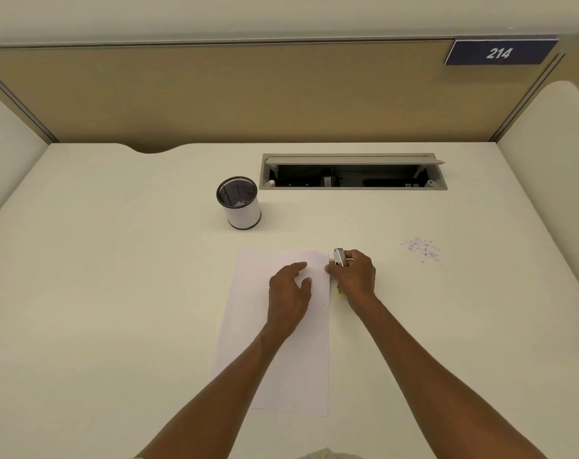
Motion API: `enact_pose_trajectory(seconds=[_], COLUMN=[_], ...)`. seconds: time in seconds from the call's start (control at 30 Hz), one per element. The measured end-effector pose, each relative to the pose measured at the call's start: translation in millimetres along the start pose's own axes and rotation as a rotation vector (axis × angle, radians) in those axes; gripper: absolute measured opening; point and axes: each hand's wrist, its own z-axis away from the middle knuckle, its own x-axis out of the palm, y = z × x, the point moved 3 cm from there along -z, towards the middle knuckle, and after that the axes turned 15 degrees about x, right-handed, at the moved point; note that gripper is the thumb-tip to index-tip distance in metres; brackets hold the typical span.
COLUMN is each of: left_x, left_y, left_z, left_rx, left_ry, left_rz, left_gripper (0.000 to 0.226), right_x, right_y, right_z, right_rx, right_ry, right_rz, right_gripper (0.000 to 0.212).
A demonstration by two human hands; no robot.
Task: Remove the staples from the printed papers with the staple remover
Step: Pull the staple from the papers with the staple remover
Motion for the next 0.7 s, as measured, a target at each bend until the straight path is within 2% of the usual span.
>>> enact_pose_trajectory(seconds=[0.1, 0.23, 0.3, 0.37, 0.43, 0.57, 0.7], left_x=[-1, -4, -12, -24, -37, -53, -49], left_y=[7, 17, 24, 33, 39, 50, 58], left_z=[5, 9, 9, 3, -6, -11, -11], left_rx=[-0.08, -0.136, -0.077, 0.053, 0.109, -0.051, -0.291], left_ry=[0.064, 0.131, 0.224, 0.311, 0.347, 0.247, 0.147], left_rz=[0.1, 0.195, 0.186, 0.132, 0.126, 0.285, 0.58], left_gripper=[0.032, 0.031, 0.033, 0.037, 0.031, 0.01, 0.026], right_x=[-4, -10, -16, -21, -25, -25, -21], right_y=[2, -1, -6, -12, -17, -25, -30], right_z=[9, 25, 36, 45, 50, 60, 81], right_rx=[-0.005, -0.022, -0.046, -0.09, -0.156, -0.335, -0.609], right_ry=[-0.004, -0.091, -0.155, -0.215, -0.21, -0.071, 0.078], right_rz=[-0.046, -0.147, -0.186, -0.194, -0.177, -0.118, 0.019], right_gripper=[0.02, 0.02, 0.019, 0.019, 0.018, 0.015, 0.012])
